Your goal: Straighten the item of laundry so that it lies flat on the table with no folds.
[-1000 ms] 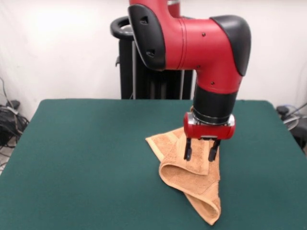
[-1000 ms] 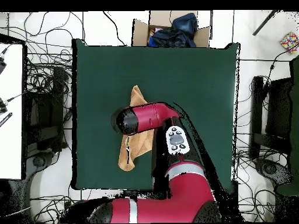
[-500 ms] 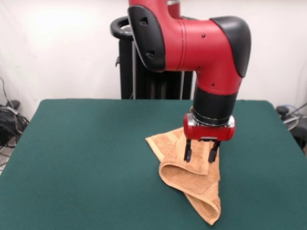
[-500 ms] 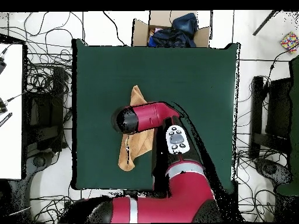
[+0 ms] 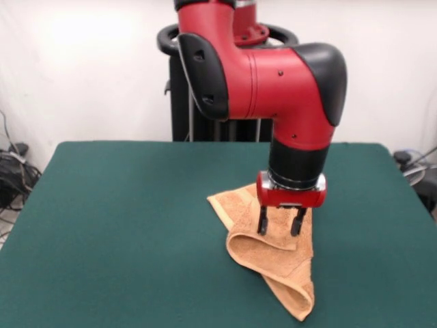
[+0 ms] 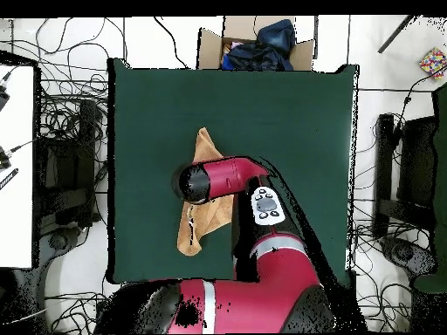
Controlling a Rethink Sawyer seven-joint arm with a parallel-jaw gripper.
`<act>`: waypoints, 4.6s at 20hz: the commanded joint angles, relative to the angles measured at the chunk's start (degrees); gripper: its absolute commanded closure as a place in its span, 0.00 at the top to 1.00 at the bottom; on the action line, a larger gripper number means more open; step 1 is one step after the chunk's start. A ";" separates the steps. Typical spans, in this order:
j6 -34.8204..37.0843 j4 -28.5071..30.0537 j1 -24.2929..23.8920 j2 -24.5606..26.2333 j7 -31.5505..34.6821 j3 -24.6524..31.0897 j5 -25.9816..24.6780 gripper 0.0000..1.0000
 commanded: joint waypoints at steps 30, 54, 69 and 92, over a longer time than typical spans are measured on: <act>-1.92 -0.72 1.44 0.71 4.48 2.75 0.99 0.00; 11.59 -0.17 3.45 -11.42 3.12 3.83 7.17 0.00; 4.80 7.51 7.32 -13.46 9.76 4.00 10.72 0.00; -1.22 12.31 18.58 -15.27 15.39 -4.88 18.82 0.00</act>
